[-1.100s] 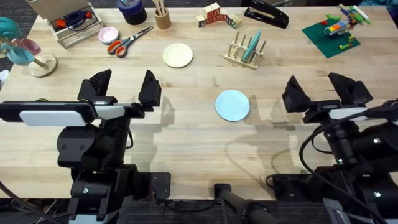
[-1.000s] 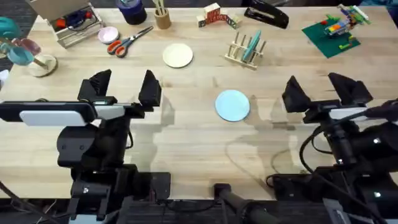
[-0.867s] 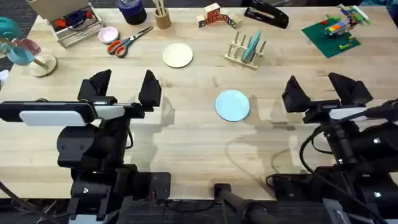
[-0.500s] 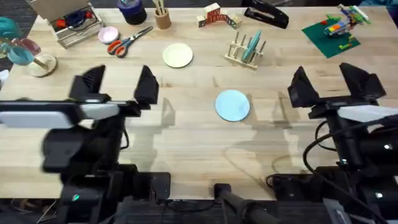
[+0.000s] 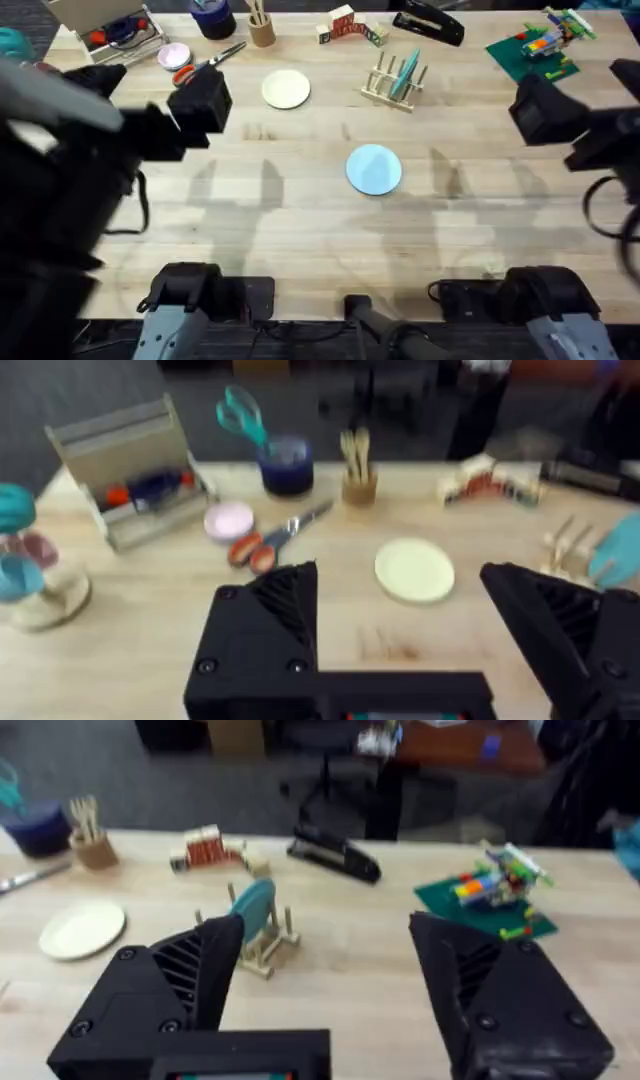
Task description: Pick up the plates from the table one by one and place each into a slot on the dish rack.
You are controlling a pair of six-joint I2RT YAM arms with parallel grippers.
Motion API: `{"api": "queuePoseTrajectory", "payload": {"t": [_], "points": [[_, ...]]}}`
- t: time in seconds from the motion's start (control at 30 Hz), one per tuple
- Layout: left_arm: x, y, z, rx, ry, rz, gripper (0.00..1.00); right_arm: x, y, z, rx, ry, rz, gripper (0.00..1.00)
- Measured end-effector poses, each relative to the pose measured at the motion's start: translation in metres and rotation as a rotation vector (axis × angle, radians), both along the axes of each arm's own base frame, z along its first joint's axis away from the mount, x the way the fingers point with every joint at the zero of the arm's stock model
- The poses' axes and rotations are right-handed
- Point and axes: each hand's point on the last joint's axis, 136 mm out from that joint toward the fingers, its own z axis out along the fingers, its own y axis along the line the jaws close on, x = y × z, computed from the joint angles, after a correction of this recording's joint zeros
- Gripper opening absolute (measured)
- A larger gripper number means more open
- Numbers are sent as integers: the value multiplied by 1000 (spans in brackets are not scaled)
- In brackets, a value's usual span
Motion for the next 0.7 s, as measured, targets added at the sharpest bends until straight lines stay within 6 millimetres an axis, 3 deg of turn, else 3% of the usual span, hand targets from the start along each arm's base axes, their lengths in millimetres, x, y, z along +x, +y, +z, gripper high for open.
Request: {"api": "queuePoseTrajectory", "payload": {"t": [0.17, 0.37, 0.7], "points": [[16, 0, 3, -1, 222, -2, 991, 10, 0, 5, -1, 173, 0, 996], [41, -7, -2, -19, 431, -38, 991, 28, 0, -8, -1, 400, 0, 996], [82, -21, -56, -70, 765, -100, 993, 56, 0, -45, -2, 722, 0, 996]]}}
